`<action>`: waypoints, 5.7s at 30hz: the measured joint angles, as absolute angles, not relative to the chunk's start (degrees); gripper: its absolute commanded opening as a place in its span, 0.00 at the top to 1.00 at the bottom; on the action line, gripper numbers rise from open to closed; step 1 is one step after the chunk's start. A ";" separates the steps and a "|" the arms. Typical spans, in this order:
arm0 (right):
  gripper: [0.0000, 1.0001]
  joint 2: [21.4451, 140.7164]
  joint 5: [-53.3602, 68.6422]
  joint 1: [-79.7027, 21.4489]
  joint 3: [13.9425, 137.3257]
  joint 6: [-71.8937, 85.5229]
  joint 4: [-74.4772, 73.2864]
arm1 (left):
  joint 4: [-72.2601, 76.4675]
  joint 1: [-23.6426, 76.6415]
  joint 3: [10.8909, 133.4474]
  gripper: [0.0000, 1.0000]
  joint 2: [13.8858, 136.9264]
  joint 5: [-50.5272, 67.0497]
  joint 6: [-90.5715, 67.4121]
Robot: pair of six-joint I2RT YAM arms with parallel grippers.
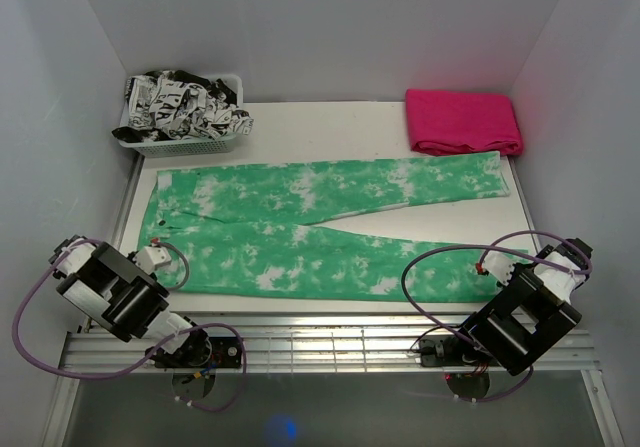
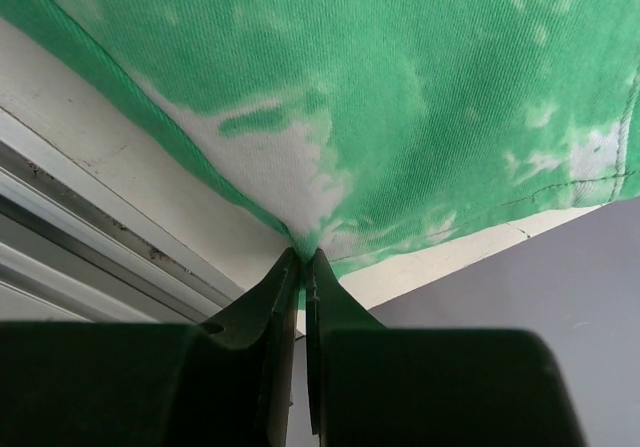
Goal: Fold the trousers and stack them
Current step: Fold the trousers
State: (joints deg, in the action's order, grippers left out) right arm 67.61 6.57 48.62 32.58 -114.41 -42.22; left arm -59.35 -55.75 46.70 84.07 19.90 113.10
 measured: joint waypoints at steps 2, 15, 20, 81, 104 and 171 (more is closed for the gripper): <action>0.92 67.61 6.57 48.56 32.58 -114.41 -42.46 | -58.17 -55.77 46.63 0.48 84.64 20.18 113.10; 0.92 69.06 6.35 47.97 34.92 -114.41 -44.80 | -62.78 -55.77 48.62 0.47 82.46 24.58 113.14; 0.92 69.08 6.35 47.92 35.16 -114.39 -45.10 | -66.02 -55.64 51.18 0.47 79.88 26.63 113.14; 0.92 104.25 28.25 32.97 99.35 -85.47 -59.46 | -49.21 -39.83 76.47 1.00 92.66 56.97 80.79; 0.92 117.86 13.54 22.96 102.54 -73.95 -42.00 | -15.75 -25.15 74.61 1.00 105.82 35.86 53.34; 0.44 111.53 20.86 23.07 77.12 -37.19 -43.97 | -40.58 -37.34 77.89 0.27 113.45 36.60 21.69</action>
